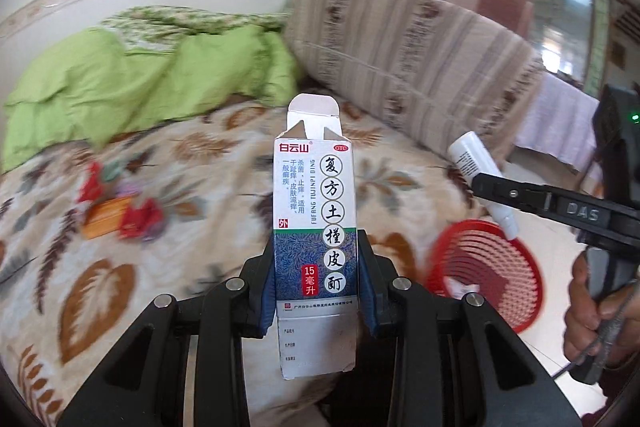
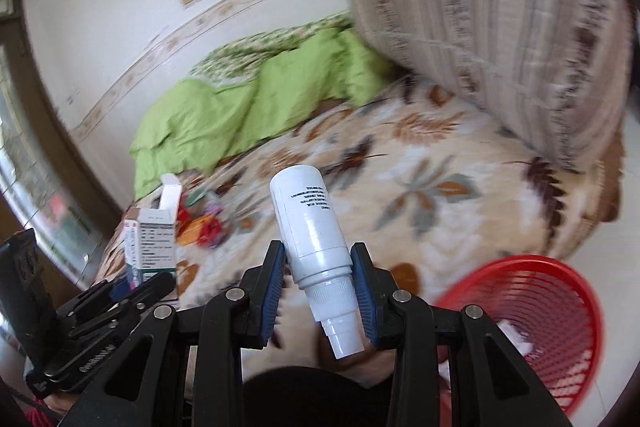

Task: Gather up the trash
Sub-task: 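Carry the box and bottle to the red basket and open both grippers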

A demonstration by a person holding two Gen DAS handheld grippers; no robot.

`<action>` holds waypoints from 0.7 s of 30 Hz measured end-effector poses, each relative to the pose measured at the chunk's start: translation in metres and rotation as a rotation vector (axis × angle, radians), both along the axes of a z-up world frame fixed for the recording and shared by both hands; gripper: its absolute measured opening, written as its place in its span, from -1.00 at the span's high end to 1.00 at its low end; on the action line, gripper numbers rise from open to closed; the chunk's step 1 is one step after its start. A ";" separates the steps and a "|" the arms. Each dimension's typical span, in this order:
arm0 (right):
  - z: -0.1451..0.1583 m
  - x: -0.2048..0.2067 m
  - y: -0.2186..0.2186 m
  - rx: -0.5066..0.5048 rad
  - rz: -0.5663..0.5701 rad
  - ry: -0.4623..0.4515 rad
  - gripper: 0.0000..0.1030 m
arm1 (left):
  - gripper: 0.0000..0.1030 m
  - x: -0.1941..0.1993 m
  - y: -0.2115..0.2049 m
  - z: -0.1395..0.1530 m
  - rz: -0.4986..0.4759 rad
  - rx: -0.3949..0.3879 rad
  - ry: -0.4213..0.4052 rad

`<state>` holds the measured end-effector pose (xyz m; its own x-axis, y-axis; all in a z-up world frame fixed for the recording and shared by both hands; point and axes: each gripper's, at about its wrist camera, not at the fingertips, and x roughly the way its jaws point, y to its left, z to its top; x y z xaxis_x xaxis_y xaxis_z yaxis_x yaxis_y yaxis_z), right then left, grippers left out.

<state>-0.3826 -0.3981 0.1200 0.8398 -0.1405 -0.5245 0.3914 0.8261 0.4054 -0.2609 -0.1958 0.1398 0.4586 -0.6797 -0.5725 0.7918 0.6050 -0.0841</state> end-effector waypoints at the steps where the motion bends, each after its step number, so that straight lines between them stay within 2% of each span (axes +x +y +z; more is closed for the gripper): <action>1: -0.001 -0.009 -0.009 0.008 -0.028 0.007 0.30 | 0.37 -0.007 -0.013 0.002 -0.040 -0.005 0.013; 8: -0.022 -0.072 -0.061 0.071 -0.218 0.063 0.30 | 0.37 -0.047 -0.095 -0.008 -0.292 0.006 0.159; 13: -0.037 -0.097 -0.079 0.106 -0.295 0.090 0.28 | 0.37 -0.070 -0.146 -0.028 -0.407 0.050 0.225; 14: -0.039 -0.100 -0.083 0.110 -0.306 0.091 0.27 | 0.33 -0.072 -0.151 -0.030 -0.411 0.060 0.227; 15: -0.041 -0.102 -0.086 0.119 -0.313 0.092 0.12 | 0.19 -0.074 -0.156 -0.034 -0.410 0.074 0.228; 16: -0.042 -0.104 -0.087 0.122 -0.317 0.090 0.06 | 0.13 -0.073 -0.156 -0.035 -0.409 0.075 0.231; 21: -0.037 -0.103 -0.090 0.100 -0.303 0.075 0.05 | 0.10 -0.051 -0.135 -0.027 -0.366 0.047 0.221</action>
